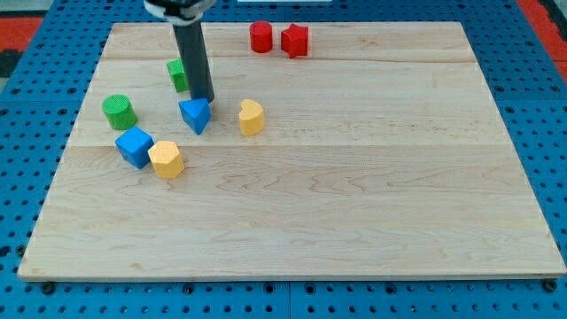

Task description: Slide the green star to the parallel left of the red circle

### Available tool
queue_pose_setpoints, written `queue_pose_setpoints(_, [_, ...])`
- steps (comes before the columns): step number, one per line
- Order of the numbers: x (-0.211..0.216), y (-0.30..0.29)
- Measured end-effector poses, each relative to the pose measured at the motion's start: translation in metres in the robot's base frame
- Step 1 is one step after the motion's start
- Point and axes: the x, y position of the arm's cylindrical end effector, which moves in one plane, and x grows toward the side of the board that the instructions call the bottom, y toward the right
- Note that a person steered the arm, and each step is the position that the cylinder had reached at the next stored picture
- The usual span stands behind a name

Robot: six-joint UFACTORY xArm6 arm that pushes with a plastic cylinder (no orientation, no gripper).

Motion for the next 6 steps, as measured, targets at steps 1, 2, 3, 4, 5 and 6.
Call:
queue_pose_setpoints(1, [-0.032,-0.021])
queue_pose_setpoints(2, [-0.084,-0.025])
queue_pose_setpoints(3, [-0.118,-0.033])
queue_pose_setpoints(4, [-0.105,-0.033])
queue_pose_setpoints(5, [-0.038,-0.03])
queue_pose_setpoints(6, [0.028,-0.038])
